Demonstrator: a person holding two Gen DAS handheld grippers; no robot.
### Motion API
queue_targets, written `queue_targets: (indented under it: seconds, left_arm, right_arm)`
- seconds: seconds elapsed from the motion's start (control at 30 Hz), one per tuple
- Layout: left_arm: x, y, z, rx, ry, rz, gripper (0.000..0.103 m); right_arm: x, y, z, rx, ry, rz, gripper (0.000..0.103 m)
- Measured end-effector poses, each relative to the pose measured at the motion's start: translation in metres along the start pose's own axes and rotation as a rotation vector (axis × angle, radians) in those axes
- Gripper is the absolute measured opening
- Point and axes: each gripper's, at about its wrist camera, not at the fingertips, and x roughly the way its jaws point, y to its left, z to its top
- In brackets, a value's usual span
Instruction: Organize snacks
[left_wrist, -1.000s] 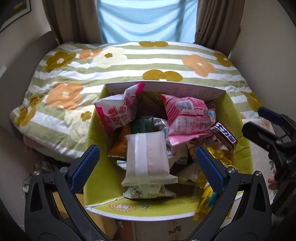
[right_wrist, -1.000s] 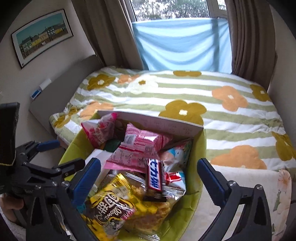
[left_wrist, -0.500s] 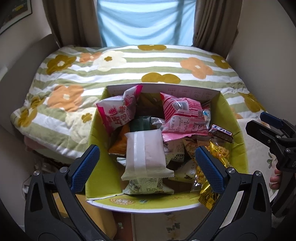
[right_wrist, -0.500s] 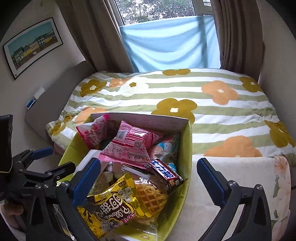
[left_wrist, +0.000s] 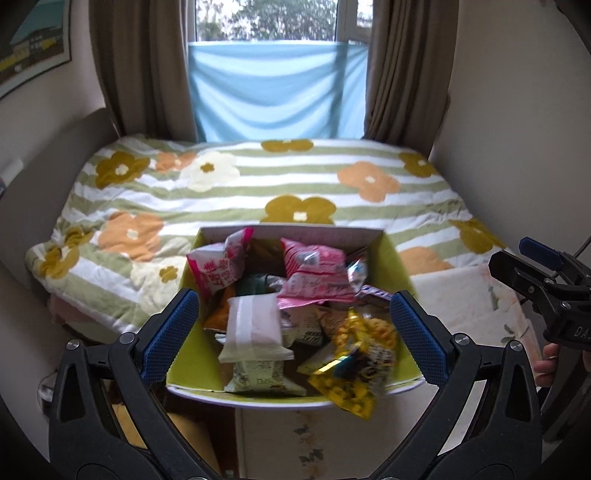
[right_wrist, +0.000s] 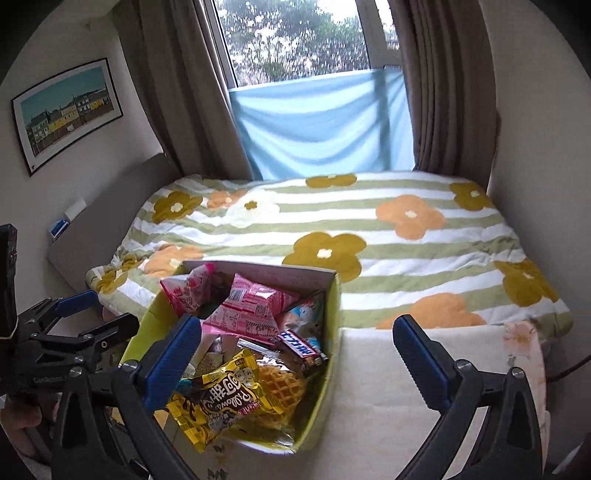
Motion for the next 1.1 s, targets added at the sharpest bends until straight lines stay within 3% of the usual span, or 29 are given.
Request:
queue_targets:
  seconds: [0.27, 0.47, 0.83, 1.1]
  left_arm:
    - [-0.097, -0.051, -0.035, -0.057, -0.181, 0.007, 0.103]
    - [-0.138, -0.085, -0.071, -0.051, -0.221, 0.009, 0.103]
    - [-0.171, -0.112, -0.113, -0.037, -0.230, 0.025, 0.103]
    - [-0.179, -0.117, -0.120, -0.030, -0.238, 0.034, 0.103]
  right_arm:
    - [-0.103, -0.026, -0.016, -0.020, -0.119, -0.096, 0.103]
    - [-0.158, -0.043, -0.050, -0.029, -0.146, -0.198, 0.103]
    - [-0.195, -0.051, -0.091, -0.031, -0.177, -0.261, 0.103]
    - [-0.203, -0.053, -0.101, -0.019, -0.180, -0.264, 0.103]
